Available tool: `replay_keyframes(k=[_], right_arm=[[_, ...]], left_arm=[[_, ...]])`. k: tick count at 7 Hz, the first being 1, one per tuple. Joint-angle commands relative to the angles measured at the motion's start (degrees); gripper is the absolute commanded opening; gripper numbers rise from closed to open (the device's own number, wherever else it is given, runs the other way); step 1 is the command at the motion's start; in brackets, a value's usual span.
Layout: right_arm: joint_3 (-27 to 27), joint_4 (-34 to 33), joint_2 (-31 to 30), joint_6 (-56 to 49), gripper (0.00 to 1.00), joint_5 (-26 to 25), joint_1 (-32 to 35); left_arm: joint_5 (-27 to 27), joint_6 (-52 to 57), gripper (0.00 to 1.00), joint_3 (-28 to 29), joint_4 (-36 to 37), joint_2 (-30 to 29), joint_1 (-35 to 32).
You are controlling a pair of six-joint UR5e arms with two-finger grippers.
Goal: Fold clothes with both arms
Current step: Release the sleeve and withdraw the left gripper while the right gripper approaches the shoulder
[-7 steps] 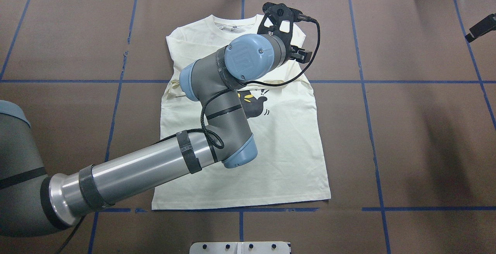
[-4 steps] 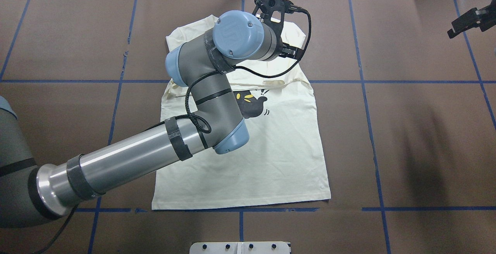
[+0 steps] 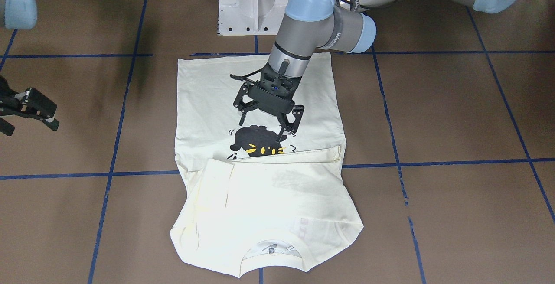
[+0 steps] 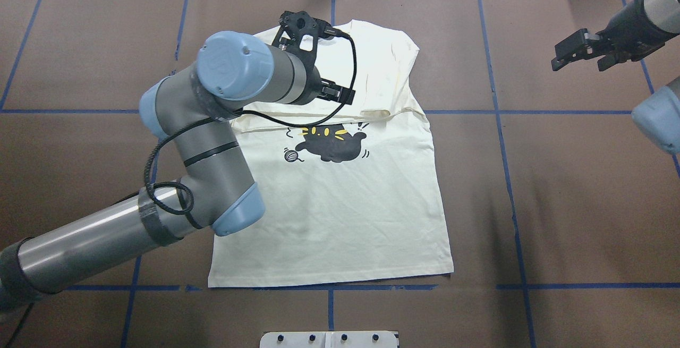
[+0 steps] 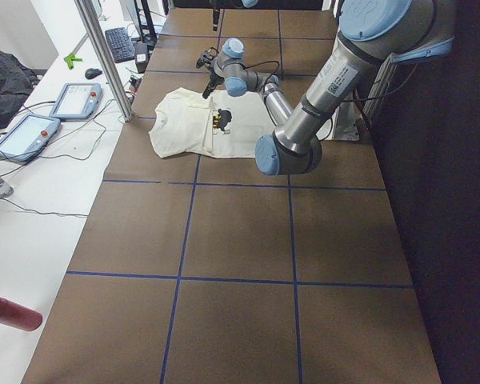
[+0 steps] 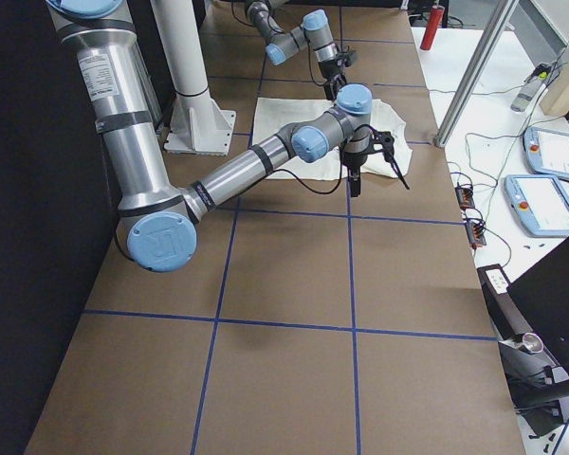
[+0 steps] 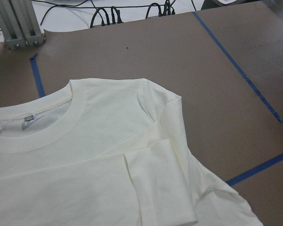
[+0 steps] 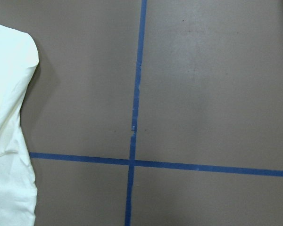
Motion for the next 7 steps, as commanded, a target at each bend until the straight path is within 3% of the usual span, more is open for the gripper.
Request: replay_keyframes(k=[1,2,4,7], right_arm=[[8.23,0.01,-2.99,12.65,1.0,-5.53,-7.24],[11.32,0.18,-3.01,19.93,1.0,-9.74,-12.06],[10.05,0.37,1.78,24.58,1.0,-15.04,-19.37],[-3.11,-3.95,17.34,24.23,0.94,-17.86,-20.55]], left_arm=[[-0.53,0.36,1.0,-9.42,0.56,9.62,-0.69],[-0.71,2.02,1.0,-13.12,0.56,12.88,-0.96],[-6.66,4.13,1.0,-14.74,0.38,15.99,-4.36],[-13.07,9.67,1.0,-14.12,0.56,19.58,-12.0]])
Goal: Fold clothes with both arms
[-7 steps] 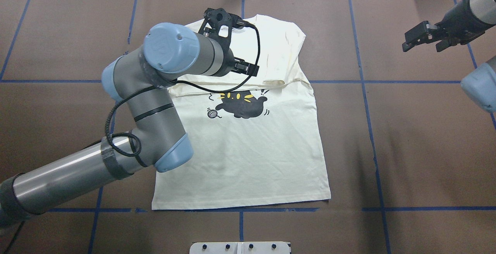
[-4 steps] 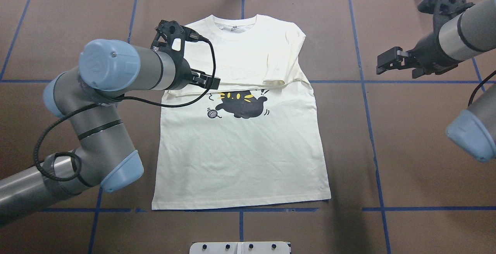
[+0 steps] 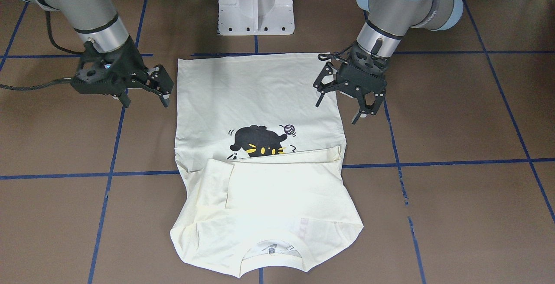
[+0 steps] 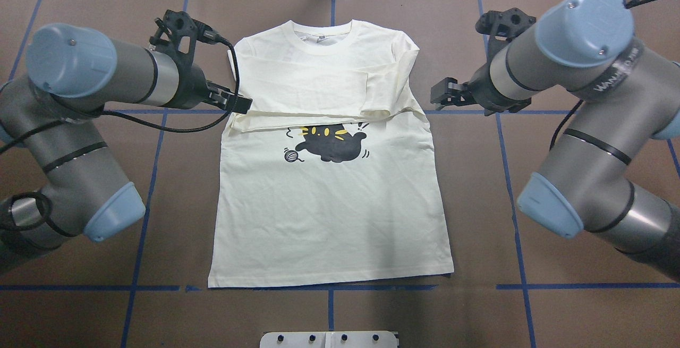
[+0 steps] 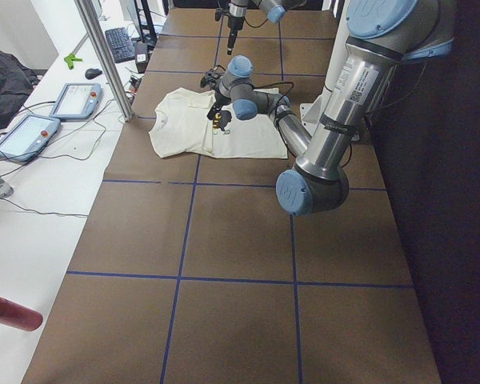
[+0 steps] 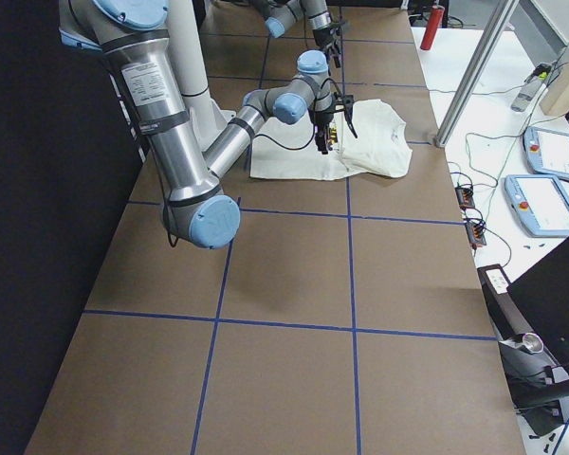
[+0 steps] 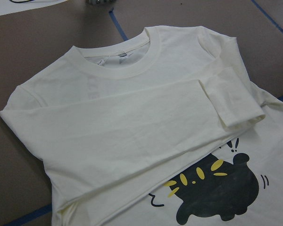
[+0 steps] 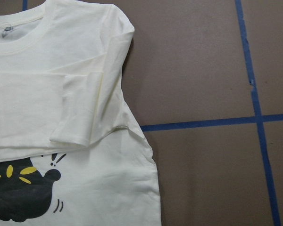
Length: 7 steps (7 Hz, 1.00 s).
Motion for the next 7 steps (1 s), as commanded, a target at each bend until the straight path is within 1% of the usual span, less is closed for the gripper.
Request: replay_keyframes(k=[1,2,3,4,5,6,7], right_arm=[[-9.74,-0.9,9.68,0.01,0.88,-1.17,-0.54],[-15.18,-0.99,14.42,-0.08,0.79,-4.22,-0.98],[-22.81,-0.99,20.12,-0.69,0.77,-7.04,-2.64],[-28.19,-0.9,23.31,-1.3,0.76,-11.24,-4.91],[-31.64,-0.9,24.74,-5.22,0.75,-15.72,-7.29],[-34.8,-0.9,25.79,-6.05,0.73,-17.16,-8.44],[-40.14,-0.99,29.63,-7.1,0.7,-18.48,-9.76]], left_arm=[[-4.06,5.54,1.0,0.34,-0.01,3.68,-6.02],[-7.29,8.55,1.0,1.56,-0.01,3.79,-8.74],[-9.84,8.84,1.0,3.05,-0.79,3.79,-10.25],[-9.87,8.84,1.0,3.59,-0.89,3.7,-10.44],[-9.96,8.84,1.0,3.59,-0.89,3.79,-10.61],[-9.96,8.84,1.0,3.68,-0.89,3.7,-10.61],[-9.96,8.84,1.0,3.59,-0.98,3.7,-10.61]])
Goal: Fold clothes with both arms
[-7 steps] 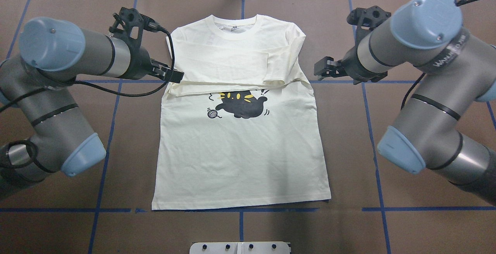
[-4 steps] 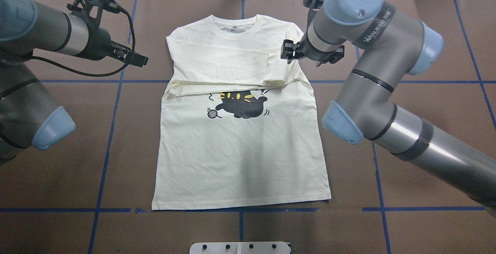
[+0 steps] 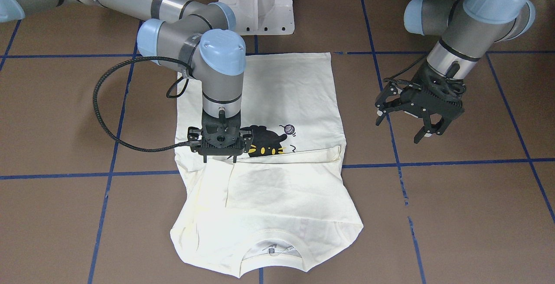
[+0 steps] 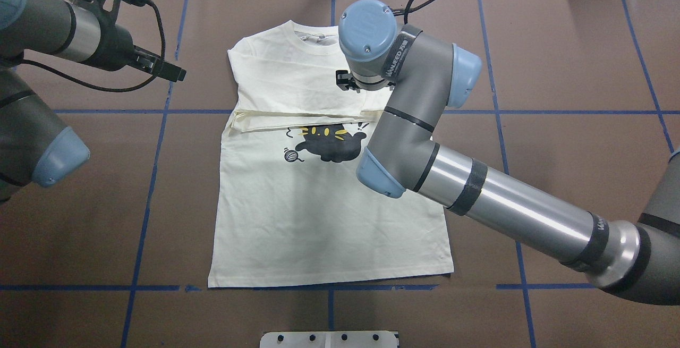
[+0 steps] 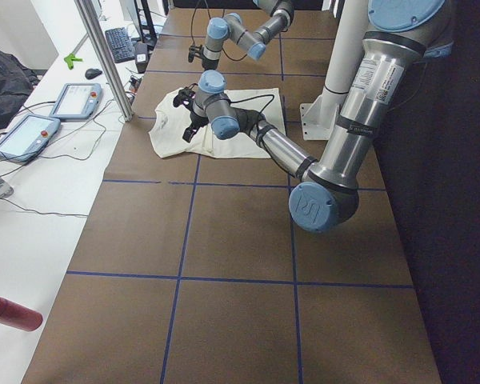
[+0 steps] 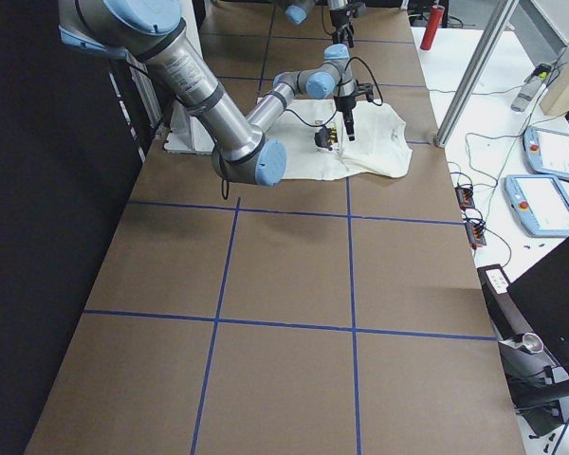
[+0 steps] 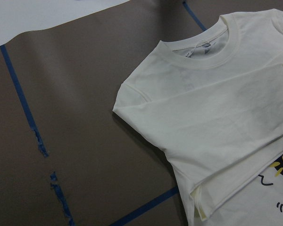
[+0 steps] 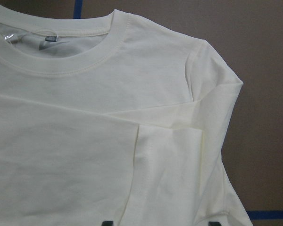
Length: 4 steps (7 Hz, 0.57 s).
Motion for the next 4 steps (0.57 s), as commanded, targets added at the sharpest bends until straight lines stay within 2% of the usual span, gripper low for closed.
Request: replay_keyframes(k=[1,3,4], right_arm=[[-11.19,-0.07,7.21,-2.4,0.61,-2.4,-2.35],[-12.65,-2.16,7.86,-7.74,0.49,-2.49,-3.06],[-12.65,-4.26,7.78,-12.2,0.47,-3.54,-3.06]], left_arm=[[-0.05,0.02,1.0,0.1,-0.08,-0.03,-0.4],[-0.14,0.02,1.0,0.1,0.01,-0.03,-0.49],[-0.14,-0.07,1.0,0.1,0.01,-0.03,-0.49]])
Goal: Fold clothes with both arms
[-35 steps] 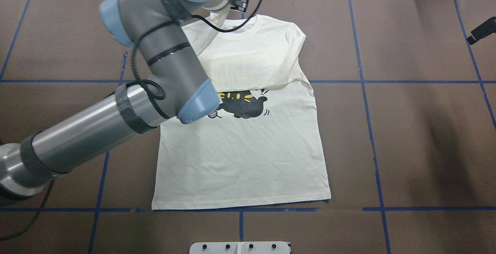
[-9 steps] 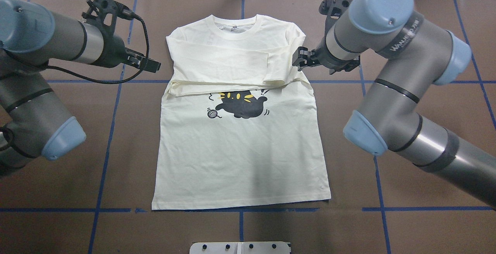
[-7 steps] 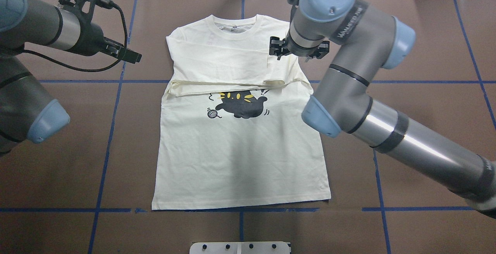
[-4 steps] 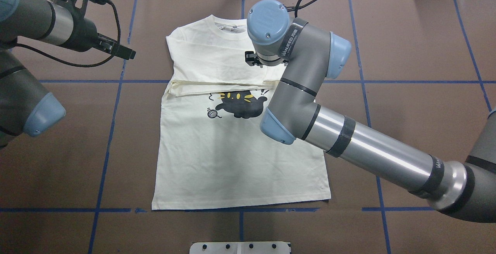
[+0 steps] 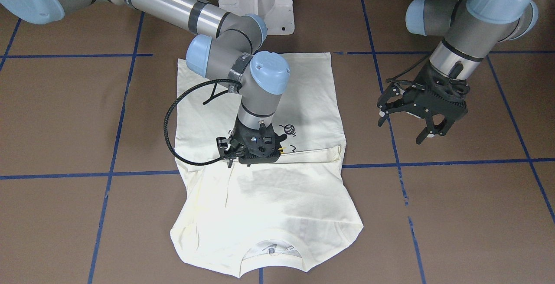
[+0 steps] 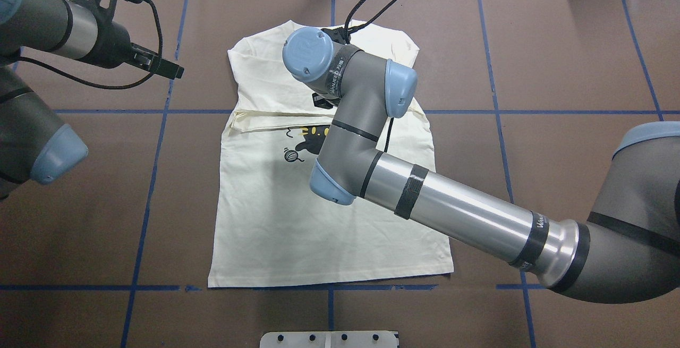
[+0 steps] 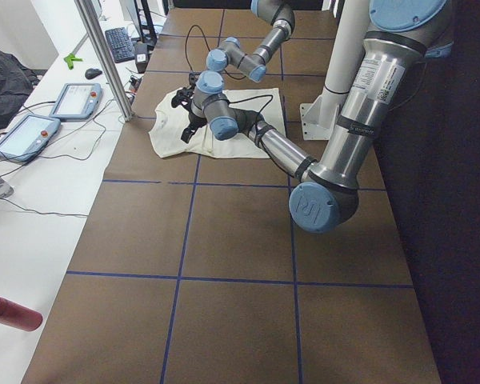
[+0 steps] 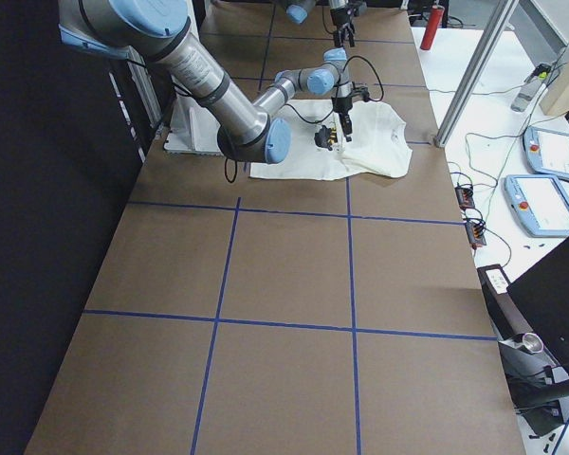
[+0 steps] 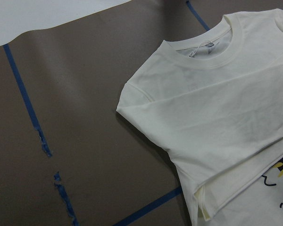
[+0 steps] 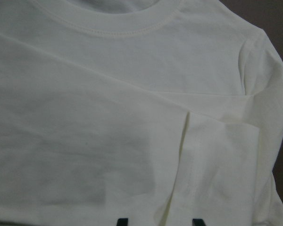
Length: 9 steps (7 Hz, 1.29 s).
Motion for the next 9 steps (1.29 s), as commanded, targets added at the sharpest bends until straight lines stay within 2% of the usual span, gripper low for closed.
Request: replay_keyframes(k=[1,7,8,9], right_arm=[[-0.9,-2.09,0.08,-6.51,0.47,-2.07,-0.41],[-1.35,-2.88,-0.62,-9.61,0.43,-2.95,-1.29],[-1.35,-2.97,-0.62,-9.61,0.3,-3.22,-1.38],[-1.35,-2.97,-0.62,-9.61,0.29,-4.0,-1.38]], left_arm=[[-0.01,0.02,1.0,0.0,0.01,0.0,-0.04],[-1.5,0.02,1.0,0.36,-0.08,0.0,-0.04],[-1.5,0.02,1.0,0.36,-0.08,0.0,-0.04],[-1.59,0.02,1.0,0.36,-0.08,0.0,-0.04]])
